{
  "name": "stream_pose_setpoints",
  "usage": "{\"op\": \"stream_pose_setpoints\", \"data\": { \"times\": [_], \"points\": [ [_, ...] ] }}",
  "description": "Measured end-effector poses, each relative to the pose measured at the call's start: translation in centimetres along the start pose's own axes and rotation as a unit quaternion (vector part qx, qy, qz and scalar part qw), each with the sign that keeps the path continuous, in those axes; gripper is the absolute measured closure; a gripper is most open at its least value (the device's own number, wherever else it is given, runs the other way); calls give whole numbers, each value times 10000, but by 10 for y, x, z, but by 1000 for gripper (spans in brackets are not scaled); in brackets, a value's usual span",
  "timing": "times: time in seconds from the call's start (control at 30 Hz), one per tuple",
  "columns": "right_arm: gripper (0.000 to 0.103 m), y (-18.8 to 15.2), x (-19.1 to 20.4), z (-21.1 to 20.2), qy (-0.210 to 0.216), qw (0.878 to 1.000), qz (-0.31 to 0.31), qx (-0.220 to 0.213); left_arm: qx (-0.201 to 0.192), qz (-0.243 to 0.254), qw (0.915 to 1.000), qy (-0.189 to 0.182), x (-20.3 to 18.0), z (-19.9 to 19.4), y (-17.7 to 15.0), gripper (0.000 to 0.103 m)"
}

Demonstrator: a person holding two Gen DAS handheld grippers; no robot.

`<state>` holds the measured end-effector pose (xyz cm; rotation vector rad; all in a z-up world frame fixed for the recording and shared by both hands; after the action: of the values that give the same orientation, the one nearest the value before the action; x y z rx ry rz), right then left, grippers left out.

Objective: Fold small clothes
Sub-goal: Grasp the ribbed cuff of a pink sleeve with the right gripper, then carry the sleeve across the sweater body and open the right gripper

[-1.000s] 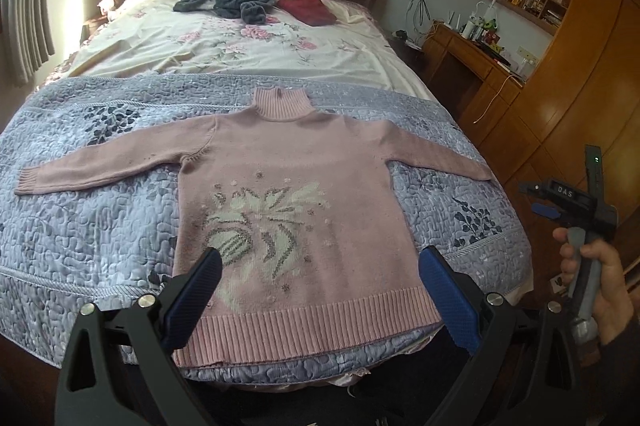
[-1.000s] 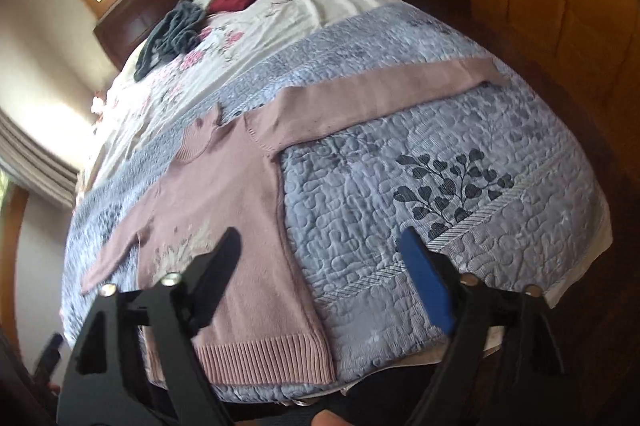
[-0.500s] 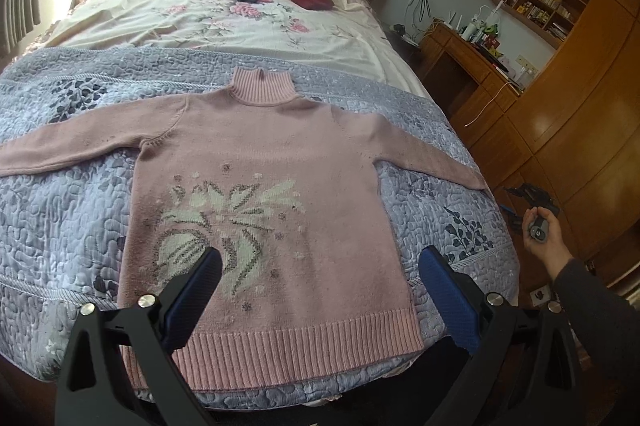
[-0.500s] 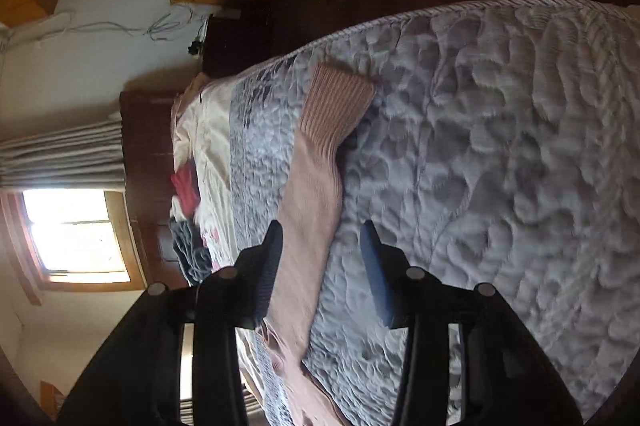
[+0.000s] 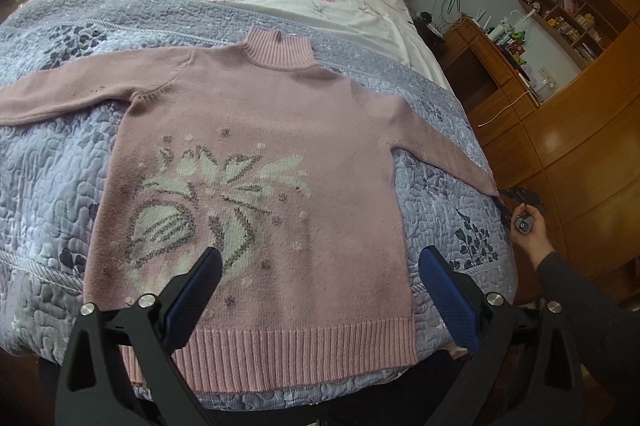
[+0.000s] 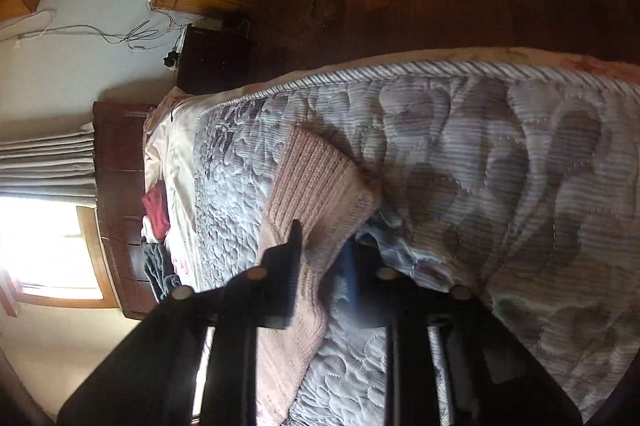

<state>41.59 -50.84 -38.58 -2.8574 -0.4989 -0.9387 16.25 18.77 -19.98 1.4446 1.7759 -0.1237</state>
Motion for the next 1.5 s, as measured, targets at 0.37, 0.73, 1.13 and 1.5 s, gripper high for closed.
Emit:
{"op": "stream_pose_setpoints", "data": {
  "times": [0.37,0.73,1.13,1.5],
  "points": [
    [97,-83,163,-99,211,9499,-2764,-1440,-207,-1047,9923,-626,49,-29,11,4],
    [97,-275,279,-114,547,8637,-4722,-1677,-557,-1258,9836,-1170,63,-40,38,4],
    [98,-490,280,-3,-253,7254,-6662,-1716,-597,-903,9860,-1268,76,5,105,4],
    [52,-572,190,88,-734,6388,-7588,-1037,243,-1477,9718,-1822,118,143,168,4]
  ]
}}
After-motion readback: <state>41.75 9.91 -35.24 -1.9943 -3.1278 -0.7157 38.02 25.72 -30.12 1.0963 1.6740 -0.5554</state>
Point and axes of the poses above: each gripper's, at about its wrist camera, not at the fingertips, and z roughly the way its jaws point, x to its left, y to its top, the point moved 2 cm from there along z, roughly the way its jaws point, and after that the axes turned 14 degrees about -y, right-handed, at the moved point
